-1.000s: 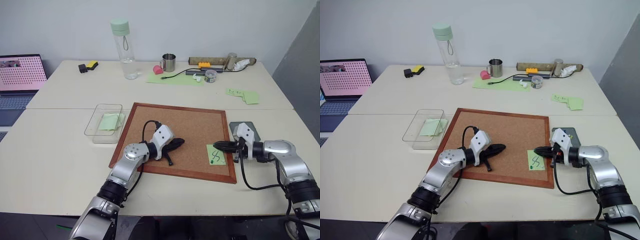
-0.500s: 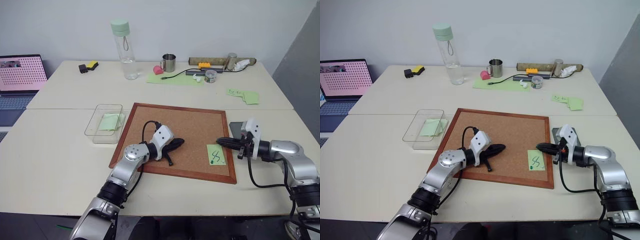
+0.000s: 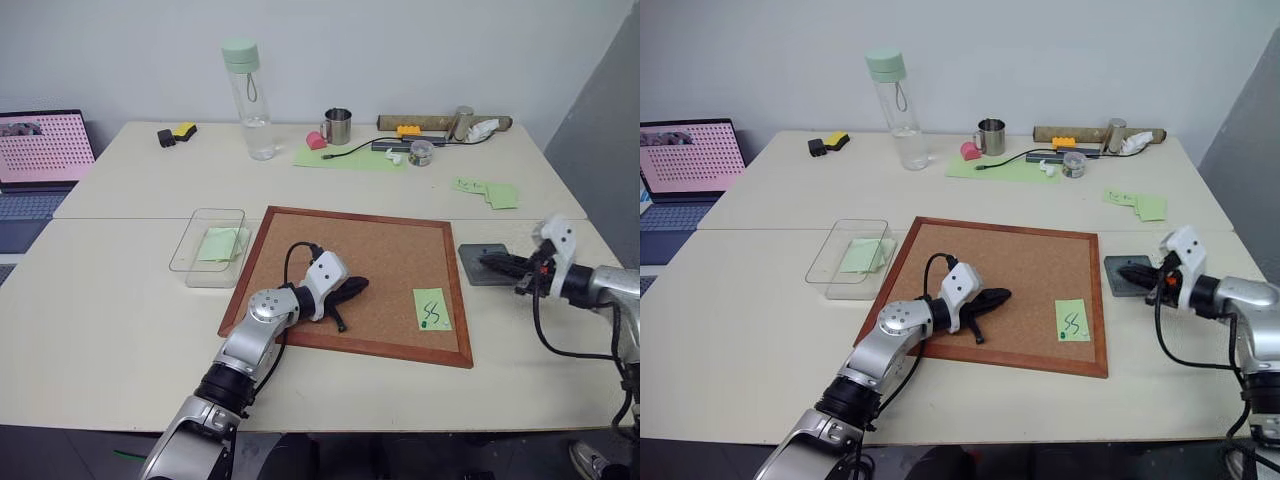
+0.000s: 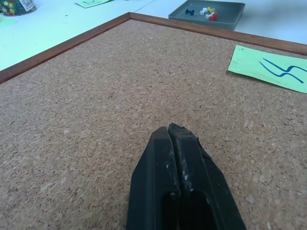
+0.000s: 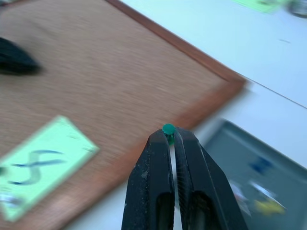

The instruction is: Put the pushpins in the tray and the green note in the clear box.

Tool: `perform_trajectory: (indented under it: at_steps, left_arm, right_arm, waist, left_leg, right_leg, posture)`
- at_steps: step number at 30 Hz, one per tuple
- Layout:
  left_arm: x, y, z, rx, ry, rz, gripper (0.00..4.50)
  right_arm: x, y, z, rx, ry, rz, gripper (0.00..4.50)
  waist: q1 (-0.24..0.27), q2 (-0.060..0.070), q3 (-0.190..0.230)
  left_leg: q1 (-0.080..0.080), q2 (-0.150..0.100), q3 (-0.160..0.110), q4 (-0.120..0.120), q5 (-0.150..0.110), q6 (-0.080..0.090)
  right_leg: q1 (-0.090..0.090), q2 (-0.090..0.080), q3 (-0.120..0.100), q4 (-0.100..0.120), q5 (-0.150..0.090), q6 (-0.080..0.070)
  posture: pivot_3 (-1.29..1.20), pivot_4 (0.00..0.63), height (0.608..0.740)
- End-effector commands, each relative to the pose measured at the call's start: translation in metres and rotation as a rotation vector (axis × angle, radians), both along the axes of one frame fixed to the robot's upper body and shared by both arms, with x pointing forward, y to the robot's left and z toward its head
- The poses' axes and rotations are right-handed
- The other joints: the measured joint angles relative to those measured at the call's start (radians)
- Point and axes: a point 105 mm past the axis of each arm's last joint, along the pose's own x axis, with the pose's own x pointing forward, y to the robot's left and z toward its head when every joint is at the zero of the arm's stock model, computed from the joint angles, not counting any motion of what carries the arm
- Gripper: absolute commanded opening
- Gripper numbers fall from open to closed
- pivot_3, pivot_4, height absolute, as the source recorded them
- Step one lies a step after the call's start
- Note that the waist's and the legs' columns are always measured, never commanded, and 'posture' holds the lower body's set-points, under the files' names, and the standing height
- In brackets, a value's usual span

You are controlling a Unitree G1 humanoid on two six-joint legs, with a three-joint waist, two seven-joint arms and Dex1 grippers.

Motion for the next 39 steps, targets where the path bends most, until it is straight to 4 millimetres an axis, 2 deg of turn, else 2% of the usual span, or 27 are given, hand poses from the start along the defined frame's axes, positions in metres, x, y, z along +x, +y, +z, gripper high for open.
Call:
perform_trajectory:
  at_steps: [1, 3, 6, 13, 14, 18, 24, 36, 39]
  left_arm:
    - [-0.007, 0.007, -0.026, 0.056, 0.082, 0.019, 0.00]
    - [-0.007, 0.007, -0.026, 0.057, 0.081, 0.018, 0.00]
    - [-0.007, 0.007, -0.026, 0.059, 0.079, 0.017, 0.00]
    - [-0.008, 0.007, -0.024, 0.058, 0.074, 0.011, 0.00]
    - [-0.008, 0.007, -0.024, 0.058, 0.074, 0.010, 0.00]
    - [-0.007, 0.007, -0.024, 0.057, 0.073, 0.010, 0.00]
    - [-0.006, 0.004, -0.023, 0.055, 0.073, 0.005, 0.00]
    - [-0.007, 0.003, -0.024, 0.053, 0.078, 0.010, 0.00]
    - [-0.007, 0.003, -0.024, 0.051, 0.079, 0.012, 0.00]
  right_arm:
    - [0.009, -0.014, 0.001, -0.072, -0.028, -0.077, 0.07]
    - [0.010, -0.017, -0.007, -0.094, -0.003, -0.094, 0.07]
    - [0.013, -0.018, -0.011, -0.110, 0.003, -0.105, 0.60]
    - [0.013, -0.021, -0.010, -0.104, -0.009, -0.105, 2.21]
    - [0.011, -0.020, -0.008, -0.101, -0.013, -0.097, 2.31]
    - [0.009, -0.021, -0.004, -0.104, -0.026, -0.094, 3.16]
    - [0.015, -0.023, -0.020, -0.130, 0.000, -0.135, 4.48]
    - [0.014, -0.013, -0.018, -0.105, 0.010, -0.071, 4.48]
    - [0.015, -0.014, -0.008, -0.106, -0.030, -0.060, 4.48]
  waist:
    - [0.000, 0.000, 0.000]
    - [0.000, 0.001, -0.001]
    - [0.000, 0.001, -0.001]
    - [0.000, 0.002, -0.001]
    - [0.000, 0.002, -0.001]
    - [0.000, 0.002, -0.001]
    - [0.000, 0.002, -0.001]
    - [0.001, 0.002, -0.002]
    - [0.001, 0.002, -0.002]
  left_leg:
    - [0.000, 0.000, 0.000, 0.000, 0.000, 0.000]
    - [0.000, 0.000, 0.000, 0.000, 0.000, 0.000]
    - [0.000, 0.000, 0.000, 0.000, 0.000, 0.000]
    - [0.000, 0.000, 0.001, 0.000, 0.000, 0.000]
    - [0.000, 0.000, 0.001, 0.000, 0.000, 0.000]
    - [0.000, 0.000, 0.001, 0.000, 0.000, 0.000]
    - [0.000, 0.000, 0.001, 0.000, 0.000, 0.000]
    - [0.000, 0.000, 0.001, 0.000, 0.000, 0.000]
    - [0.000, 0.000, 0.001, 0.000, 0.000, 0.000]
  right_leg:
    - [0.000, 0.000, 0.000, 0.000, 0.000, 0.000]
    - [0.000, 0.000, 0.000, 0.000, 0.000, 0.000]
    - [0.000, 0.000, 0.000, 0.000, 0.000, 0.000]
    - [0.000, 0.000, 0.000, 0.000, 0.000, 0.000]
    - [0.000, 0.000, 0.000, 0.000, 0.000, 0.000]
    - [0.000, 0.000, 0.000, 0.000, 0.000, 0.000]
    - [0.000, 0.000, 0.000, 0.000, 0.000, 0.000]
    - [0.000, 0.000, 0.000, 0.000, 0.000, 0.000]
    - [0.000, 0.000, 0.000, 0.000, 0.000, 0.000]
  posture:
    - [0.00, 0.150, 0.740]
    - [0.00, 0.150, 0.740]
    - [0.00, 0.150, 0.740]
    - [0.00, 0.150, 0.740]
    - [0.00, 0.150, 0.740]
    - [0.00, 0.150, 0.740]
    - [0.00, 0.150, 0.740]
    - [0.00, 0.150, 0.740]
    - [0.00, 0.150, 0.740]
